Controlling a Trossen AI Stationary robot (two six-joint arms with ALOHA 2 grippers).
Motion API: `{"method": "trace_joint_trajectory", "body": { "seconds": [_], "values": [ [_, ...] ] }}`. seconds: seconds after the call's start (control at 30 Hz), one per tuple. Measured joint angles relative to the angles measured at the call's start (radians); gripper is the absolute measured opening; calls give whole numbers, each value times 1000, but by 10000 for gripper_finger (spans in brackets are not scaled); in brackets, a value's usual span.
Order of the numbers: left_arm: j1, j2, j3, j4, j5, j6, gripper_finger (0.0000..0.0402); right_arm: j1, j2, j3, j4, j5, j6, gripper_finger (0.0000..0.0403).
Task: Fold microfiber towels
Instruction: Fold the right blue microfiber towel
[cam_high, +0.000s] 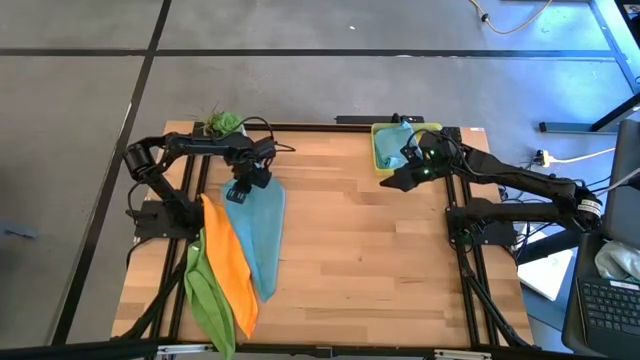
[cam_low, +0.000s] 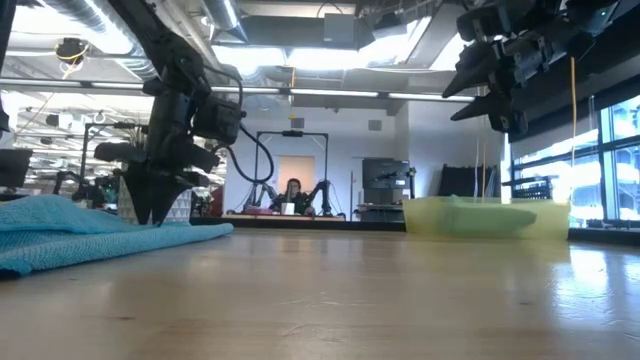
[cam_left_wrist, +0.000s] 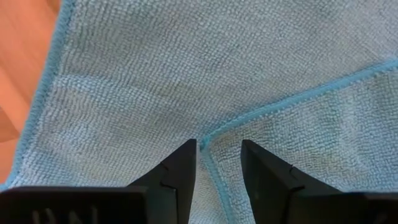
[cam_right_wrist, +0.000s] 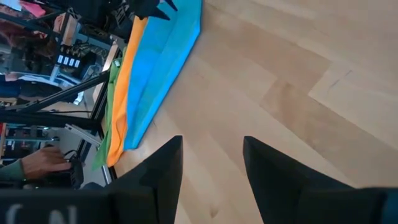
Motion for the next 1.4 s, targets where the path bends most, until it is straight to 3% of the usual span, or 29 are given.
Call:
{"method": "trace_joint_trajectory", "body": {
  "seconds": [0.23, 0.67, 1.4],
  "values": [
    [0, 0, -16, 1, -20, 40, 118, 0, 0, 0, 1, 20, 14, 171],
    [-33, 0, -15, 78, 14, -38, 115, 0, 0, -1, 1, 23, 13, 171],
    [-35, 0, -15, 16, -48, -12, 106, -1, 0, -1, 0, 47, 11, 170]
  ]
}}
